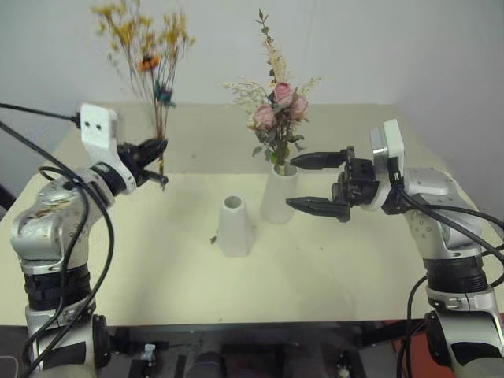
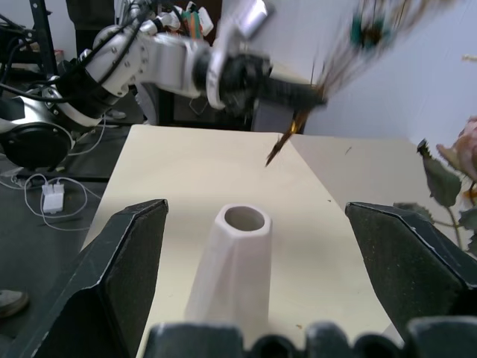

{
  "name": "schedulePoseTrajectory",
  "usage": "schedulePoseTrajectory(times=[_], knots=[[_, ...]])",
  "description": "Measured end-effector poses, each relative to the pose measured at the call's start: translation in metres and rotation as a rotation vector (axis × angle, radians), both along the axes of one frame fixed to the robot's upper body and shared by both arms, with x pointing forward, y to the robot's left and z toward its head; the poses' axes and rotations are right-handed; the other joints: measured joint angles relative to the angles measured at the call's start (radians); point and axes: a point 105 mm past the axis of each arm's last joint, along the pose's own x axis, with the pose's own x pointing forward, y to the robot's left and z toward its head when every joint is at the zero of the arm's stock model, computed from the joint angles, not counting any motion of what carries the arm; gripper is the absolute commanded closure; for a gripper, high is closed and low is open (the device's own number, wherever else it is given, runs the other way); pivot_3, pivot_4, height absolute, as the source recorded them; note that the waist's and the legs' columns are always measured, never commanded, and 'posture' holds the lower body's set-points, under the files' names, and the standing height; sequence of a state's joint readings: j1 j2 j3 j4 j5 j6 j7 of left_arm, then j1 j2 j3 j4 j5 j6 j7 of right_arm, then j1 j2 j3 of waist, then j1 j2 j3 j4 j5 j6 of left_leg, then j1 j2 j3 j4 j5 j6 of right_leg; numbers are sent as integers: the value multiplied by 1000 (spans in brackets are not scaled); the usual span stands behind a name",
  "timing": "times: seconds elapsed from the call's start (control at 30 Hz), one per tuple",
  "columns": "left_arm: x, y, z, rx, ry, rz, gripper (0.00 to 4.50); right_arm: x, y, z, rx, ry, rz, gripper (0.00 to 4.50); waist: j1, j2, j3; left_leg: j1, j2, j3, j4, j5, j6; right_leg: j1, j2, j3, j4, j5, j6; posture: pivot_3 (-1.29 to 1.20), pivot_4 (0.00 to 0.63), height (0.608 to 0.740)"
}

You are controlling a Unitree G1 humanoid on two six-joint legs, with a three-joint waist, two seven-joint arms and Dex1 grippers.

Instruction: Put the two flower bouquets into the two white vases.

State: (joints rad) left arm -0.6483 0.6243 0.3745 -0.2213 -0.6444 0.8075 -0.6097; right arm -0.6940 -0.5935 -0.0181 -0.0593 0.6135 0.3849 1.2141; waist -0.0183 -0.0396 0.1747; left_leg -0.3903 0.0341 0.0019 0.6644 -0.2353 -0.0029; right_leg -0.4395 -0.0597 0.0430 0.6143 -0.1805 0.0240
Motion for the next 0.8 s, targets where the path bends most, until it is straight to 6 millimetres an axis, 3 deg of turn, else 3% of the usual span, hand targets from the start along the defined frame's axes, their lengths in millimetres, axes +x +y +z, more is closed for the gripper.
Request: schedulePoseTrajectory(times=[0.13,0.33,0.8], knots=[[-18,-17,14,-10,-73,-219,4468,0,-1,-2,-1,9,-2,0,0,0,0,1,0,0,0,0,0,1,0,0,0,0,0,0,150,740],[-25,-40,13,-30,-92,-419,4468,0,-5,-13,-6,44,-17,0,0,0,0,0,0,0,1,0,0,1,0,0,0,0,1,0,150,740],[-16,-75,-4,-78,-66,-608,4468,-7,-19,-12,-45,31,-17,0,0,0,0,1,0,0,1,0,0,1,1,0,0,0,1,0,150,740]])
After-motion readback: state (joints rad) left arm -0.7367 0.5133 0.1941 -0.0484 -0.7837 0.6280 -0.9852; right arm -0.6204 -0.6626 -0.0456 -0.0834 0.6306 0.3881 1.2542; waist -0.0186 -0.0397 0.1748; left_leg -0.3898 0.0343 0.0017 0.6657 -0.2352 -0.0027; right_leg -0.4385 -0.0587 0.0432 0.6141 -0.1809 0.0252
